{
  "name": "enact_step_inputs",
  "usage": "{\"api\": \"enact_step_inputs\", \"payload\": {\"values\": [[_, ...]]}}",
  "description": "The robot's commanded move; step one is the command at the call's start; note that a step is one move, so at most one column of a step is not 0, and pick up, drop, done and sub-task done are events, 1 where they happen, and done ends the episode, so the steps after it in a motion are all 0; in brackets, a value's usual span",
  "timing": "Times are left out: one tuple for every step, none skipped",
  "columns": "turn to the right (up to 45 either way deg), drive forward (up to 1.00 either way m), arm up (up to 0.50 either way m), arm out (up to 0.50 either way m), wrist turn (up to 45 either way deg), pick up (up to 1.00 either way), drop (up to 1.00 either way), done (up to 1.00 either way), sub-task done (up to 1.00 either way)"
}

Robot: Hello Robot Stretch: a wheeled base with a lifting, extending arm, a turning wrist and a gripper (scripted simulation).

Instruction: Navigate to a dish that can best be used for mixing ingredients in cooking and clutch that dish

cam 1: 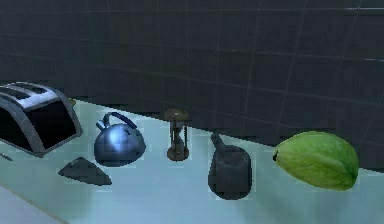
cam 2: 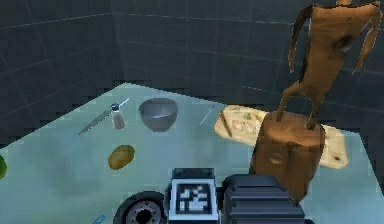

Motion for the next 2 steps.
{"api": "enact_step_inputs", "payload": {"values": [[0.0, 0.0, 0.0, 0.36, 0.0, 0.0, 0.0, 0.0, 0.0], [0.0, 0.0, 0.0, 0.0, 45.0, 0.0, 0.0, 0.0, 0.0]]}}
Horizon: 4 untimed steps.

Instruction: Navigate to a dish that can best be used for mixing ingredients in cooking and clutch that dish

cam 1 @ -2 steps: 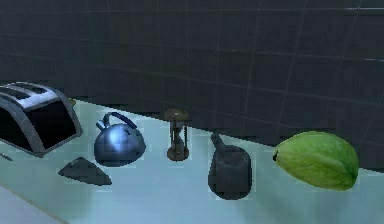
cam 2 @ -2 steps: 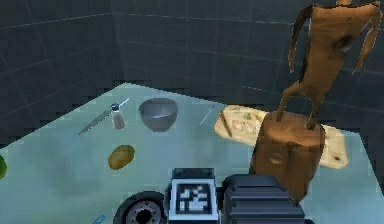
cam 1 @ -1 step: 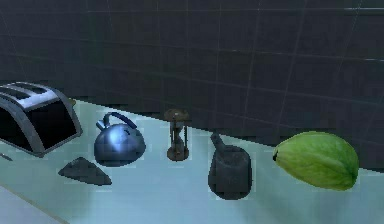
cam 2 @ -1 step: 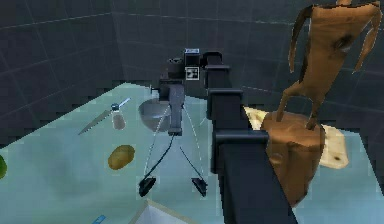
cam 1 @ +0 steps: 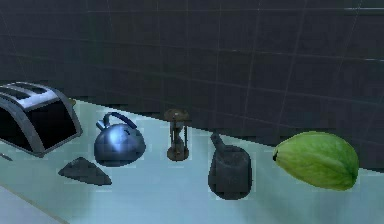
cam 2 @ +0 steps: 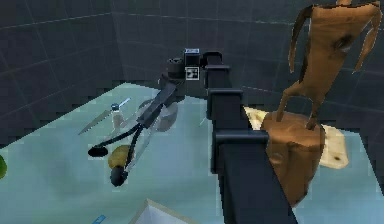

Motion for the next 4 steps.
{"api": "enact_step_inputs", "payload": {"values": [[0.0, 0.0, 0.0, 0.0, 45.0, 0.0, 0.0, 0.0, 0.0], [0.0, 0.0, 0.0, 0.0, 45.0, 0.0, 0.0, 0.0, 0.0], [0.0, 0.0, 0.0, 0.0, 12.0, 0.0, 0.0, 0.0, 0.0], [0.0, 0.0, -0.12, 0.0, 0.0, 0.0, 0.0, 0.0, 0.0]]}}
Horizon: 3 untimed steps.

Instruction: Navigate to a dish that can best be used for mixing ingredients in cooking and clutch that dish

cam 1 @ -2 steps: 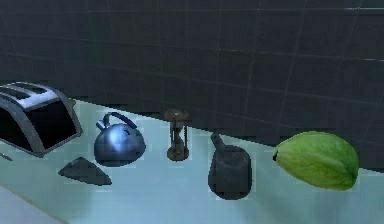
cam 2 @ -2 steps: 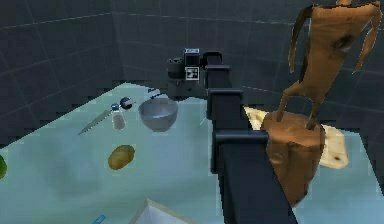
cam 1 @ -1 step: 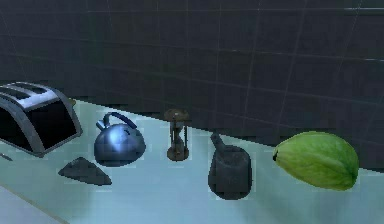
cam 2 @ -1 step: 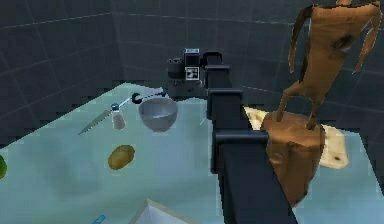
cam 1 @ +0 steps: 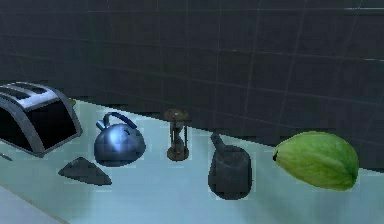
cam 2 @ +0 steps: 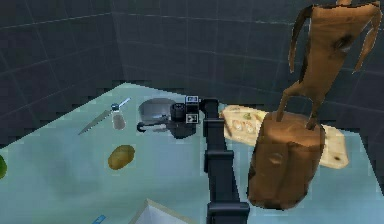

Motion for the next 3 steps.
{"api": "enact_step_inputs", "payload": {"values": [[0.0, 0.0, 0.0, 0.0, 0.0, 1.0, 0.0, 0.0, 0.0], [0.0, 0.0, 0.1, 0.0, 0.0, 0.0, 0.0, 0.0, 0.0], [0.0, 0.0, 0.0, 0.0, 0.0, 0.0, 0.0, 1.0, 0.0]]}}
